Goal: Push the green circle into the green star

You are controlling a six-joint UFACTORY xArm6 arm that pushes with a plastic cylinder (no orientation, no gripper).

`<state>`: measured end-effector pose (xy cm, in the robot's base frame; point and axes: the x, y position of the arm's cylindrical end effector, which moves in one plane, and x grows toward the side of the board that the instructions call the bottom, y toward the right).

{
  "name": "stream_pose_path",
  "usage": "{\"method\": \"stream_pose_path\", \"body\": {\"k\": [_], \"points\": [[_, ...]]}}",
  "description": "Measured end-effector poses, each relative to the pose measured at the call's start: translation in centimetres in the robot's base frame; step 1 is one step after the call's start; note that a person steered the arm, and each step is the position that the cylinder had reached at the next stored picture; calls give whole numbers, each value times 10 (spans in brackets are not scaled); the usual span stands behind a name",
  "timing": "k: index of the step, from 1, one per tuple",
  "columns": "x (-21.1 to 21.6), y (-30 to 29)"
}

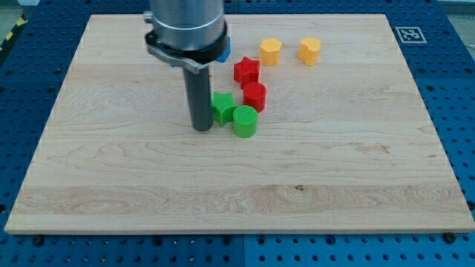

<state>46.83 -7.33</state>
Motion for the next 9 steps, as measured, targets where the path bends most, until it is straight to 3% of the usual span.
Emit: {"method": "stream_pose_path", "body": {"k": [1, 4, 6, 9], "points": [[8, -18], [77, 42], [77, 42], [-36, -44]]}}
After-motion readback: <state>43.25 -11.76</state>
